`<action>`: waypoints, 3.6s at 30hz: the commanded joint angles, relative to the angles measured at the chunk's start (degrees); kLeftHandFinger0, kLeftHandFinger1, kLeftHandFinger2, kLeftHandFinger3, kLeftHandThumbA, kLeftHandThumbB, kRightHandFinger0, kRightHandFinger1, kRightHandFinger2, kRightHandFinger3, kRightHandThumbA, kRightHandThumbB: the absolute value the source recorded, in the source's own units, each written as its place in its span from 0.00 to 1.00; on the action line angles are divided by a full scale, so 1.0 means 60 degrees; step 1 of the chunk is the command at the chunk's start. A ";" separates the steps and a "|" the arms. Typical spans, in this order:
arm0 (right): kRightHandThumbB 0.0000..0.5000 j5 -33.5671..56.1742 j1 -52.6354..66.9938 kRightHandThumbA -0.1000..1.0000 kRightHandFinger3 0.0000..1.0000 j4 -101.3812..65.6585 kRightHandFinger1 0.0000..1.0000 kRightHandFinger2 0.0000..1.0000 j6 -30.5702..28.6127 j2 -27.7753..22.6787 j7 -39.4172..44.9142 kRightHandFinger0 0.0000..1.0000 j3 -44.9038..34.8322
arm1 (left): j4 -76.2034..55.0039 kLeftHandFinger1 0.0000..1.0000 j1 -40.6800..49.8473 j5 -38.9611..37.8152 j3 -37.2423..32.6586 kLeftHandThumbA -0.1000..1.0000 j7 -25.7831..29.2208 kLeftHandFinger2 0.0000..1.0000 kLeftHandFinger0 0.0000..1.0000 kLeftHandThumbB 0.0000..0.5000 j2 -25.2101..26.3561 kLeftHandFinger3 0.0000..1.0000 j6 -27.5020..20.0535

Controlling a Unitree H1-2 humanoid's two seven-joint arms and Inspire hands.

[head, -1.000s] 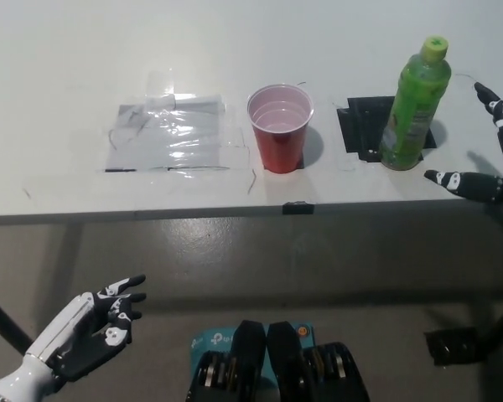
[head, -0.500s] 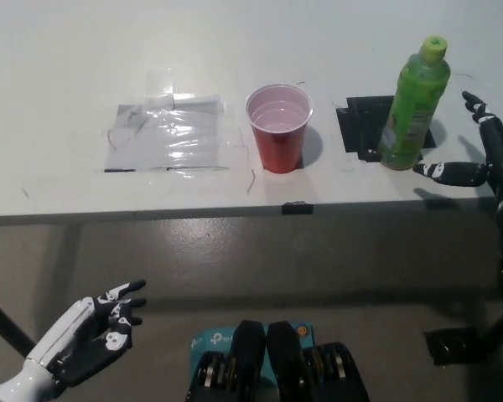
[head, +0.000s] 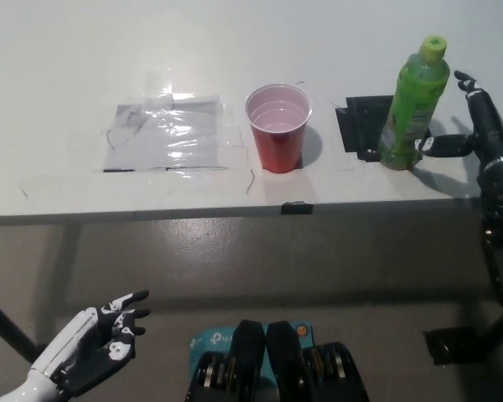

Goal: The robot uses its right hand to pick up a bottle kept in the middle of the desk and tilt it into a cup kept next to it to pour water out

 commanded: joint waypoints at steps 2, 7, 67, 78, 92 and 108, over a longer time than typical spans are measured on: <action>1.00 -0.0315 -0.0851 1.00 1.00 0.0147 1.00 1.00 0.0038 0.0074 -0.0455 1.00 0.0151 | -0.0269 0.90 0.0060 -0.0063 0.0003 0.72 -0.0156 1.00 0.85 0.13 -0.0003 1.00 -0.0220; 1.00 -0.0232 -0.0949 1.00 1.00 0.0294 1.00 1.00 0.0037 0.0246 -0.0703 1.00 0.0359 | -0.0245 0.90 0.0049 -0.0107 -0.0003 0.74 -0.0240 1.00 0.86 0.13 0.0026 1.00 -0.0295; 0.02 0.0432 -0.2789 0.00 0.38 0.5055 0.00 0.30 -0.6412 0.0534 -0.6263 0.00 -0.0514 | -0.0345 0.90 -0.0174 0.0069 -0.0258 0.72 -0.0502 0.99 0.84 0.19 0.0194 1.00 0.0016; 0.14 -0.0864 -0.1742 0.00 0.41 0.3024 0.00 0.09 -0.6067 -0.1543 -0.4803 0.00 0.2140 | -0.0301 0.91 -0.0405 0.0116 -0.0245 0.75 -0.0567 1.00 0.86 0.27 0.0432 1.00 0.0076; 0.21 -0.1854 -0.0717 0.00 0.42 0.2406 0.00 0.00 -0.6217 -0.2300 -0.4448 0.00 0.3291 | -0.0454 0.91 -0.0544 0.0070 -0.0214 0.73 -0.0676 0.99 0.86 0.24 0.0538 1.00 0.0356; 0.27 -0.2923 -0.0893 0.00 0.44 0.2701 0.00 0.00 -0.6634 -0.1392 -0.4481 0.00 0.4131 | -0.0532 0.91 -0.0562 0.0130 -0.0234 0.73 -0.0648 0.97 0.88 0.24 0.0527 1.00 0.0513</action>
